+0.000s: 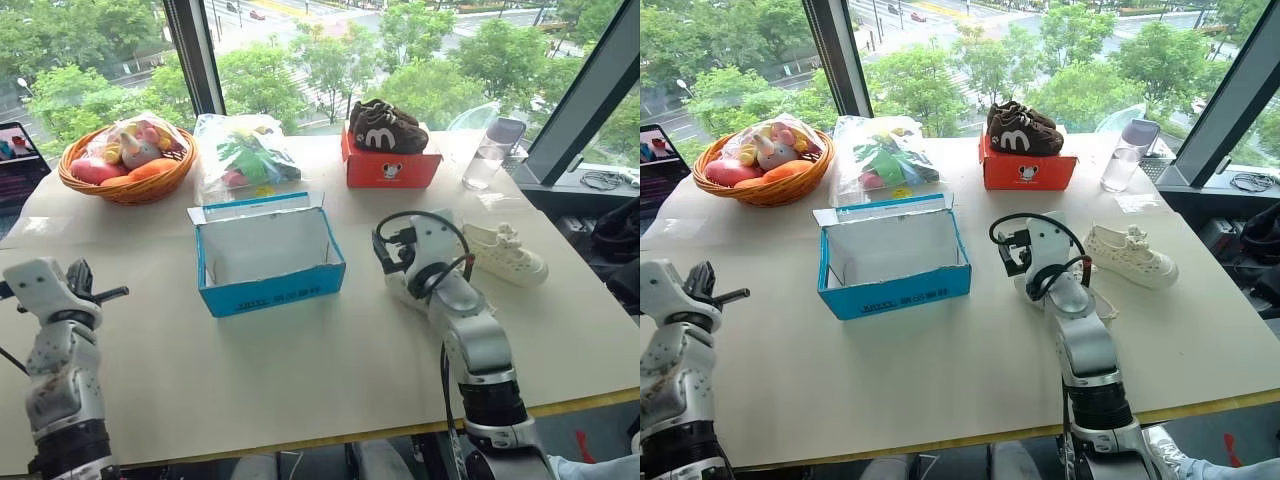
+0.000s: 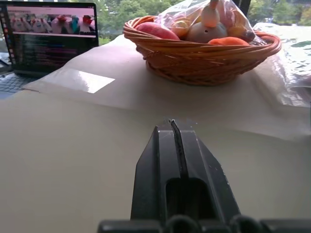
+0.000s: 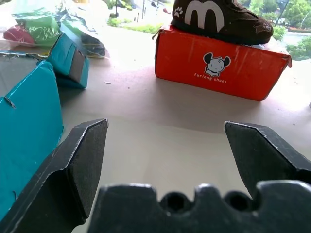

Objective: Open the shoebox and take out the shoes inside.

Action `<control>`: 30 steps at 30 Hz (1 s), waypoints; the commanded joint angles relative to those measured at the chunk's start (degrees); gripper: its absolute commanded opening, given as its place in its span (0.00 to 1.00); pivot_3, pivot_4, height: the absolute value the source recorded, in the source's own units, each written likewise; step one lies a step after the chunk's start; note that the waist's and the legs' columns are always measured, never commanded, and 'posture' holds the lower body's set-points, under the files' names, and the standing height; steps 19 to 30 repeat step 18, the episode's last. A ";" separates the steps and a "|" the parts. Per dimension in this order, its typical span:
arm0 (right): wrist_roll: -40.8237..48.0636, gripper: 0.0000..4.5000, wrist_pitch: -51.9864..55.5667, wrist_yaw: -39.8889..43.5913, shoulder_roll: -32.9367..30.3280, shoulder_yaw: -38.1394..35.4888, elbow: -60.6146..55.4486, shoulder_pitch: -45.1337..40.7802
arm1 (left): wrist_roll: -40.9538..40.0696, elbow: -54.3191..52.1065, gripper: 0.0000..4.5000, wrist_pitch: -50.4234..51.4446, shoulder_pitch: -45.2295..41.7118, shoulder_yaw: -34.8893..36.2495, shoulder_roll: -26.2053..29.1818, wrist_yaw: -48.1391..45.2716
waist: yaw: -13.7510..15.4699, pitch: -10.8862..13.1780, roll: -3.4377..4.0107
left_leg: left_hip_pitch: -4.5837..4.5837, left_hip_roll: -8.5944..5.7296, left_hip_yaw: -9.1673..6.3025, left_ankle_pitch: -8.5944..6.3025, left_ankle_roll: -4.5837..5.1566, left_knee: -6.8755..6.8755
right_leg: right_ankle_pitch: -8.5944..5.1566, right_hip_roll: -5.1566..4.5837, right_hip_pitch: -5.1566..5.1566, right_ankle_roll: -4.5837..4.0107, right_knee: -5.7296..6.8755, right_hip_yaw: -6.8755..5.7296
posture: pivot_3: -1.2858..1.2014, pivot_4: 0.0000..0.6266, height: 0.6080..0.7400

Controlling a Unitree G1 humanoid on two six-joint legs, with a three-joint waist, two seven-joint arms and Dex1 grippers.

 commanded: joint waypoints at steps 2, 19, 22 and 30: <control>1.71 1.00 -3.73 2.44 -0.75 -2.47 0.01 2.07 | 0.15 -0.72 0.00 -3.19 0.25 -1.60 -1.76 -0.43 | 0.05 0.00 0.00 | -0.01 0.00 0.00 0.00 0.00 0.02 | 0.00 -0.01 0.00 0.00 0.01 0.00 | 0.52 0.24 1.00; 0.25 1.00 -5.49 2.46 -1.39 -3.18 2.84 3.75 | 0.09 -0.64 0.00 -5.84 -0.43 -3.41 -3.13 0.12 | -0.06 0.00 0.00 | 0.06 0.02 0.00 0.00 -0.01 0.03 | 0.00 0.03 0.06 0.00 0.03 0.01 | 0.52 0.24 1.00; 0.25 1.00 -5.49 2.46 -1.39 -3.18 2.84 3.75 | 0.09 -0.64 0.00 -5.84 -0.43 -3.41 -3.13 0.12 | -0.06 0.00 0.00 | 0.06 0.02 0.00 0.00 -0.01 0.03 | 0.00 0.03 0.06 0.00 0.03 0.01 | 0.52 0.24 1.00; 0.25 1.00 -5.49 2.46 -1.39 -3.18 2.84 3.75 | 0.09 -0.64 0.00 -5.84 -0.43 -3.41 -3.13 0.12 | -0.06 0.00 0.00 | 0.06 0.02 0.00 0.00 -0.01 0.03 | 0.00 0.03 0.06 0.00 0.03 0.01 | 0.52 0.24 1.00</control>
